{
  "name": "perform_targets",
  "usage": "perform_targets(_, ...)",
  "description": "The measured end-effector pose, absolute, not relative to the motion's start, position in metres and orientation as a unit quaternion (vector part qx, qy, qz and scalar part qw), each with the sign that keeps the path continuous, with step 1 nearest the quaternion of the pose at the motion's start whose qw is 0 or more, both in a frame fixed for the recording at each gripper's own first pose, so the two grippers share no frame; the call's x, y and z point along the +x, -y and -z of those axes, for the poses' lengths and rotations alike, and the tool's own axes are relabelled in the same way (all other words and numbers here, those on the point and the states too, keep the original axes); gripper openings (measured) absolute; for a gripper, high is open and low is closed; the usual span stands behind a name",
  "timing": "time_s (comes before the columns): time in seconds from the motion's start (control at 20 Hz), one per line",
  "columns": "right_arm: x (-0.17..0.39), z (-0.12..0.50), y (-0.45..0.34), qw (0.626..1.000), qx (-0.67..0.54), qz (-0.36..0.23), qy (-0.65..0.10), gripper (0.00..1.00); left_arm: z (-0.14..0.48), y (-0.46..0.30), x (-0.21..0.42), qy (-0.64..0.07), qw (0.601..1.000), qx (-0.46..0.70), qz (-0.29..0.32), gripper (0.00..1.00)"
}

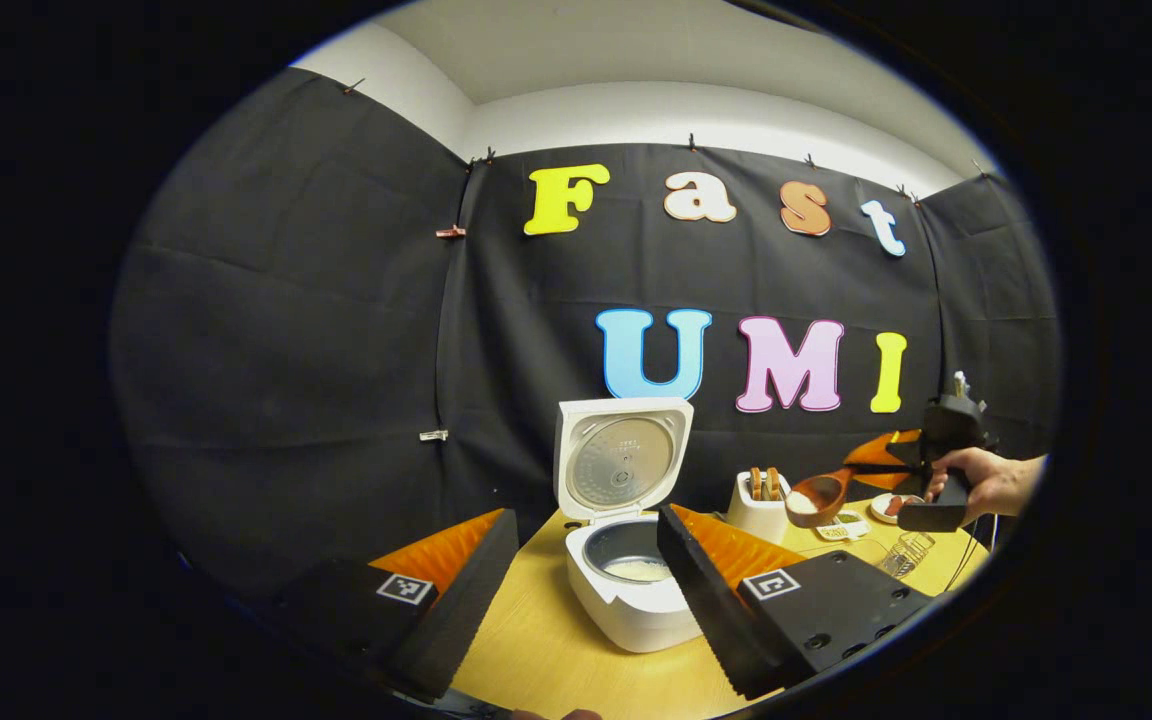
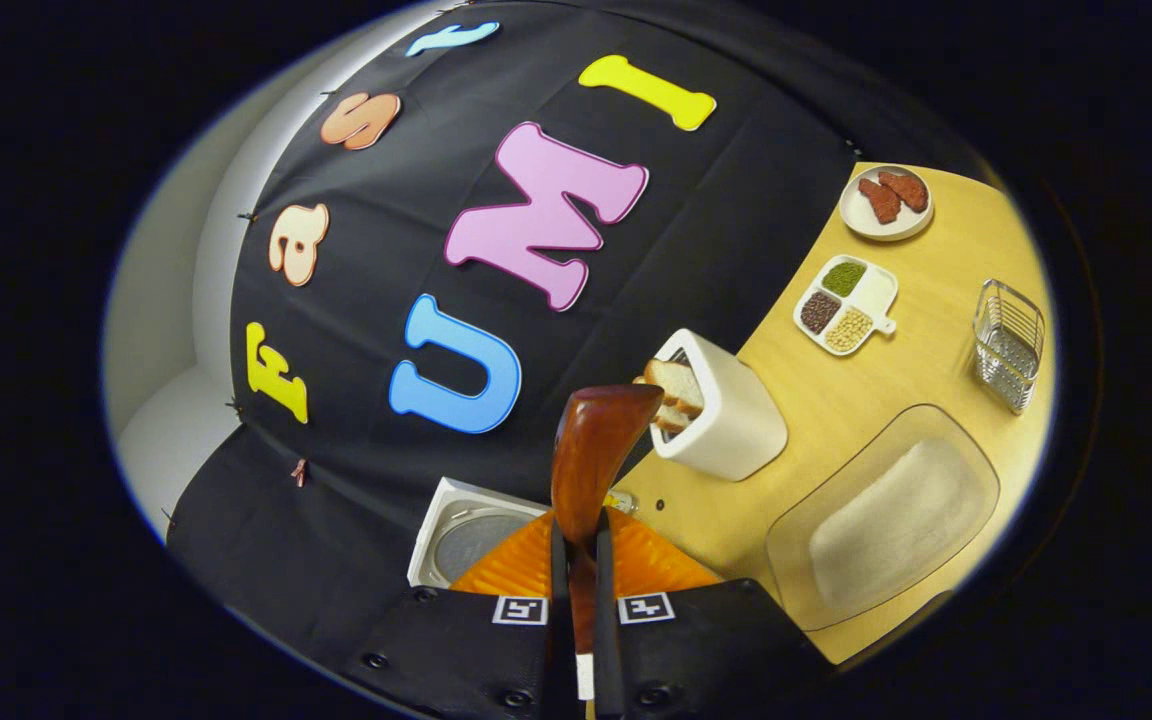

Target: Close the left gripper, press the button to open the rice cooker; take a wooden spoon from the chopstick holder with the right hand, scoop a spoonful of rice and pour it into the rice cooker, then put the wooden spoon back into the chopstick holder.

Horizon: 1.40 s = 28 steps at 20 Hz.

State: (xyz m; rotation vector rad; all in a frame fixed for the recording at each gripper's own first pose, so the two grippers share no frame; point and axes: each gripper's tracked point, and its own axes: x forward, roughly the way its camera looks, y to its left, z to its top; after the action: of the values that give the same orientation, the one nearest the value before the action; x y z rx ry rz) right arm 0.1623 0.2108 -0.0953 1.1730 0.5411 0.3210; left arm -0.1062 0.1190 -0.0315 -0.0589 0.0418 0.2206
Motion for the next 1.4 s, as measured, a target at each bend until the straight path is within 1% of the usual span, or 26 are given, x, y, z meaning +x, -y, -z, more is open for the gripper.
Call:
perform_targets(0.25, 0.177, 0.079, -0.281, 0.789, 0.531, -0.173, -0.257, 0.11, 0.035, -0.128, -0.114, -0.023, 0.992, -0.027, -0.118, 0.96)
perform_targets(0.4, 0.182, 0.076, -0.319, 0.798, 0.509, -0.186, -0.263, 0.11, 0.038, -0.135, -0.119, -0.027, 0.991, -0.031, -0.126, 0.96)
perform_targets(0.7, 0.195, 0.07, -0.394, 0.847, 0.411, -0.23, -0.245, 0.11, 0.041, -0.148, -0.125, -0.027, 0.989, -0.025, -0.143, 0.96)
perform_targets(0.9, 0.209, 0.073, -0.417, 0.887, 0.322, -0.242, -0.227, 0.11, 0.045, -0.156, -0.13, -0.028, 0.987, -0.03, -0.155, 0.96)
perform_targets(1.05, 0.215, 0.08, -0.427, 0.908, 0.259, -0.249, -0.217, 0.11, 0.048, -0.158, -0.13, -0.032, 0.986, -0.035, -0.157, 0.96)
perform_targets(1.1, 0.216, 0.084, -0.429, 0.912, 0.241, -0.252, -0.215, 0.11, 0.05, -0.159, -0.13, -0.033, 0.986, -0.036, -0.158, 1.0)
perform_targets(1.15, 0.215, 0.088, -0.432, 0.916, 0.221, -0.257, -0.213, 0.11, 0.049, -0.161, -0.13, -0.032, 0.986, -0.037, -0.159, 0.96)
perform_targets(1.4, 0.206, 0.095, -0.446, 0.929, 0.129, -0.29, -0.193, 0.11, 0.051, -0.16, -0.128, -0.032, 0.986, -0.041, -0.159, 0.97)
